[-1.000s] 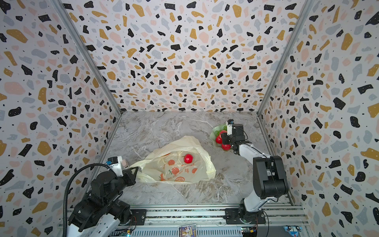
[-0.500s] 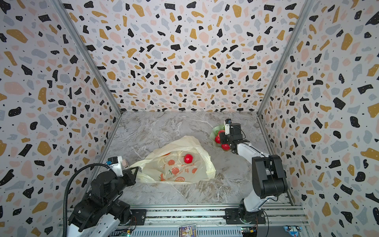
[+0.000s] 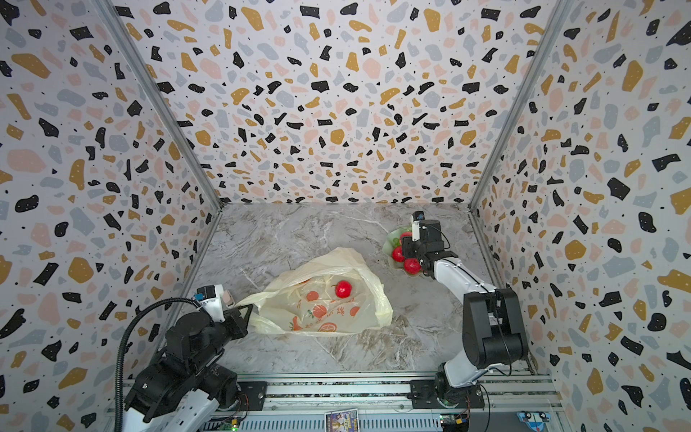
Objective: Take fruits out of the plastic bag
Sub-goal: Place the fake fruit on the plate.
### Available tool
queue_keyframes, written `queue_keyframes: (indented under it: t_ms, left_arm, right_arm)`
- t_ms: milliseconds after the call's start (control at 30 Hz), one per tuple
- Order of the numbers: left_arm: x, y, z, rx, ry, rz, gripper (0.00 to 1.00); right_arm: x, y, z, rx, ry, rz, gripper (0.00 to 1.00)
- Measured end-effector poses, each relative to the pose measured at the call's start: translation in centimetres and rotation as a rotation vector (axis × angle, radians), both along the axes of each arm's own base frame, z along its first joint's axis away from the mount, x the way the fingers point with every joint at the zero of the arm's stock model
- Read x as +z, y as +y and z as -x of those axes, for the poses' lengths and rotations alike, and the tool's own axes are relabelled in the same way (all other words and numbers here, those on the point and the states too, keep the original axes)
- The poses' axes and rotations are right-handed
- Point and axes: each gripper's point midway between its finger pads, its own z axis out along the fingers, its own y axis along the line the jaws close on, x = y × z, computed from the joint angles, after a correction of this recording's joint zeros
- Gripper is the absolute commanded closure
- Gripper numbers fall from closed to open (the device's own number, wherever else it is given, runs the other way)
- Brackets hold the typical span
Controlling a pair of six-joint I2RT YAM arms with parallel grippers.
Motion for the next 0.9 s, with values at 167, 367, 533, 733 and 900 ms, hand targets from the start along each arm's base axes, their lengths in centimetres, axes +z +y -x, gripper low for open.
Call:
queue_keyframes:
  t_ms: [167,367,533,733,900]
  left_arm:
    - [0.0,0.0,0.0,-0.003,0.0,0.0,0.91]
    - [0.0,-0.1,0.0,-0.007,0.001,0.002,0.91]
    - [0.0,-0.1,0.0,-0.007,0.001,0.002,0.91]
    - [0.0,-0.1,0.0,-0.007,0.001,0.002,0.91]
    - [0.0,-0.1,0.0,-0.007,0.001,0.002,0.91]
  right_arm:
    - [0.1,0.2,-1.2,0.003,-0.002,0.002,0.39]
    - [-2.2,0.3,-1.7,0.002,0.051,0.011,0.32]
    - [-2.4,0.3,-1.5,0.003,0.062,0.013,0.18]
    - [0.0,0.3,-1.3,0.003,0.01,0.002,0.13]
    - [1.8,-0.2,-1.2,-0.014,-0.024,-0.025,0.14]
